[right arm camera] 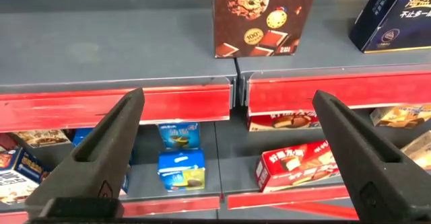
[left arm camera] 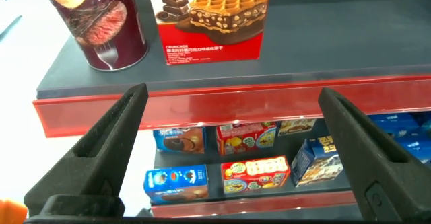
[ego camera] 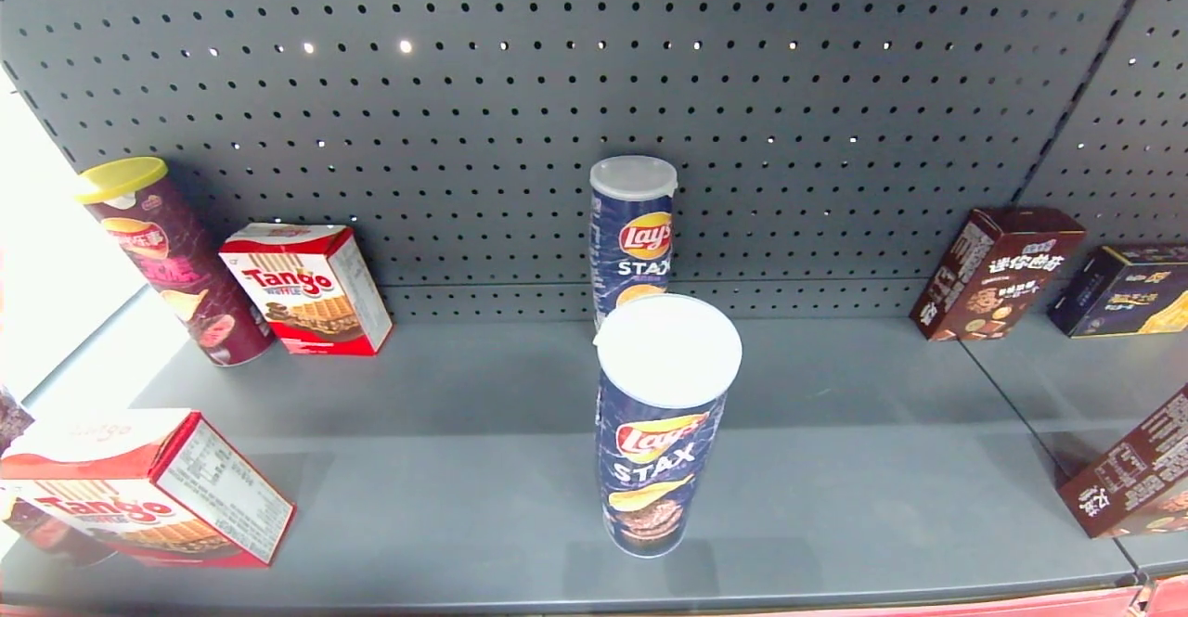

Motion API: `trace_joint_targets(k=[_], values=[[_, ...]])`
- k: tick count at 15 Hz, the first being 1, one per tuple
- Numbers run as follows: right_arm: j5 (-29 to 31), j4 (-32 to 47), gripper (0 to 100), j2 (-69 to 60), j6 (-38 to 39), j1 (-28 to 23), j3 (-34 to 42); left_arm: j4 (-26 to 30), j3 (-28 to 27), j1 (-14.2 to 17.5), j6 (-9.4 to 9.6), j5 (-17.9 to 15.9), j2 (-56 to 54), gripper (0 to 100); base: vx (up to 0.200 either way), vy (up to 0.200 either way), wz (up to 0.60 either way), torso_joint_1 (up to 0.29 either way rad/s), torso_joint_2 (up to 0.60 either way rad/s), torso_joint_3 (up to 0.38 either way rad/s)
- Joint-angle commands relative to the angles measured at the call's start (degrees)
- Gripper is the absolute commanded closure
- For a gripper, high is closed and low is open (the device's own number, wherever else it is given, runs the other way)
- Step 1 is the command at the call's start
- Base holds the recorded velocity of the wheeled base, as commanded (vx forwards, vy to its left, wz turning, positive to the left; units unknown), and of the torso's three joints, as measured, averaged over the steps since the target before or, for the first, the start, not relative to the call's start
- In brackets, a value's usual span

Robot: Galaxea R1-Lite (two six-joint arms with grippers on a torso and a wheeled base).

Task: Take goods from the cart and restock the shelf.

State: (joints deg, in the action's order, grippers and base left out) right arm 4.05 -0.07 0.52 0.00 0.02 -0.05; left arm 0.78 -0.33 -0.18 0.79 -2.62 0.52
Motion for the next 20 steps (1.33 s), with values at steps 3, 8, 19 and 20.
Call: trace_joint_targets(k=[3,8,19,20], values=[[0.00,-0.01,0,0.18,0.00,-0.02,0.05,-0.16,0.07,-0.08,0.44,-0.10,0.09,0,0.000,0.000,0.00,0.000,0.00,0.000],[-0.36,-0.10,0,0.18,-0.09,-0.02,0.05,-0.34,0.15,0.01,0.17,0.07,0.09,0,-0.040,0.000,0.00,0.000,0.00,0.000],[-0.44,-0.10,0,0.09,0.09,-0.02,0.05,-0.60,0.24,0.01,0.26,0.25,0.09,0,0.000,0.000,0.11,0.001,0.00,0.000],[-0.44,-0.10,0,0.09,0.09,-0.02,0.05,-0.69,0.24,0.01,0.26,0.25,0.09,0,0.000,0.000,0.00,0.000,0.00,0.000]])
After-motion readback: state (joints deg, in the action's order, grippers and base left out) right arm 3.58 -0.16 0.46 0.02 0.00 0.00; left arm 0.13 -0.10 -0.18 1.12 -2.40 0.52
